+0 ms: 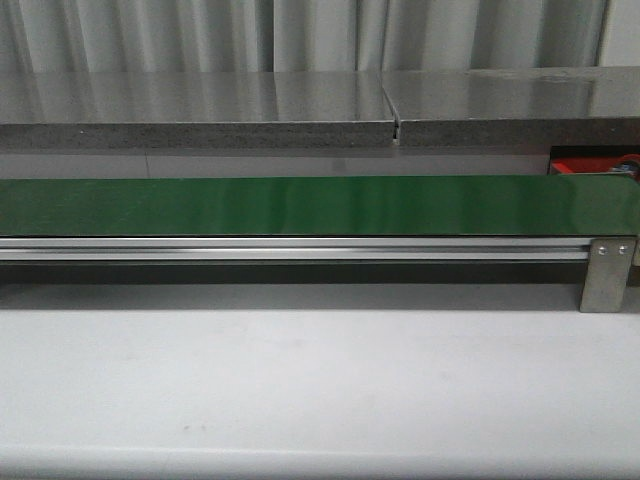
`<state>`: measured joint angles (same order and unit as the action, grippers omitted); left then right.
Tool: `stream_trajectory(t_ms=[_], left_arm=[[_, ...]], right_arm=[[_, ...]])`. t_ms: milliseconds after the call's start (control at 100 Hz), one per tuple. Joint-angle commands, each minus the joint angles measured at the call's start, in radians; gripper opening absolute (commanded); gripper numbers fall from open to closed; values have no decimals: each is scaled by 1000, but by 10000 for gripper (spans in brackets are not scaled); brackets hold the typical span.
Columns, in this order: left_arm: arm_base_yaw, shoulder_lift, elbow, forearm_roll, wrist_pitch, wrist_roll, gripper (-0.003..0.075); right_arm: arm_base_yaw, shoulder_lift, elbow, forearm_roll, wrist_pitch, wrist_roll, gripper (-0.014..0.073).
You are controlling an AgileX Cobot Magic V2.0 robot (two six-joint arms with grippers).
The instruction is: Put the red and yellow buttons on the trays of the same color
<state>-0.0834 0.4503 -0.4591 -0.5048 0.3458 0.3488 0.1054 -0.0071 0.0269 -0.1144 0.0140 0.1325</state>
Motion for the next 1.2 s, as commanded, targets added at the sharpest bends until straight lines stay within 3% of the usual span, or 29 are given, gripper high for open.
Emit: stream_trajectory(t_ms=[0,1190], left_arm=[[-7,3,-27,-21,-68,-2,-20],[-7,3,-27,-21,-68,-2,-20]], right_arm=[[2,-1,-23,-11,-67,0,-118],[2,-22,-23,-10,-68,0,-118]])
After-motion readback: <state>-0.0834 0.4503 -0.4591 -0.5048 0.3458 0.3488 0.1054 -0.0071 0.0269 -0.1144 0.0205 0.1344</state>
